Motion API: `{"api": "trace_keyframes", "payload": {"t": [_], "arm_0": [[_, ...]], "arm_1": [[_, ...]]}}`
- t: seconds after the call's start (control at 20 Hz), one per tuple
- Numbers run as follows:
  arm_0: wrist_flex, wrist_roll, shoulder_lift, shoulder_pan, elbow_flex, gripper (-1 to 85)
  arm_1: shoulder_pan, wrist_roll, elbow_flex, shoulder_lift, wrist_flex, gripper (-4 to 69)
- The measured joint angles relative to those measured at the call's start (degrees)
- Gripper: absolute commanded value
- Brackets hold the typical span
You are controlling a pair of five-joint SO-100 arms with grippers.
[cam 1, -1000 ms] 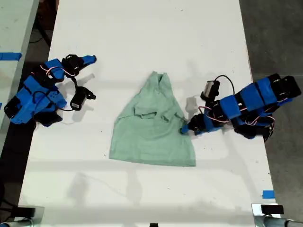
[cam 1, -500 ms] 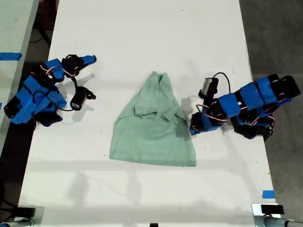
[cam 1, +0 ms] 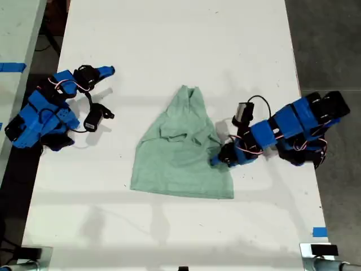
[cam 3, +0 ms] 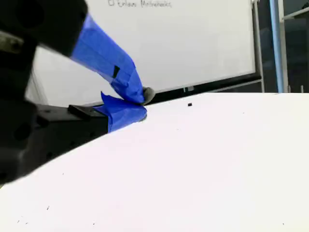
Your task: Fold t shirt
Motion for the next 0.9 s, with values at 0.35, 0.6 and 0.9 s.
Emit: {"api": "trace_keyframes", "payload": {"t": [0.35, 0.6, 0.9], "arm_0": [[0.0, 0.0, 0.0, 0.0, 0.0, -0.2], [0.0, 0.0, 0.0, 0.0, 0.0, -0.2], [0.0, 0.0, 0.0, 0.0, 0.0, -0.2]], "arm_1": [[0.0, -0.4, -3.6, 2.4, 5.2, 0.1], [1.0, -9.2, -30.6, -3.3, 22.1, 0.2], [4.6, -24.2, -63.6, -27.9, 20.4, 32.5]]}}
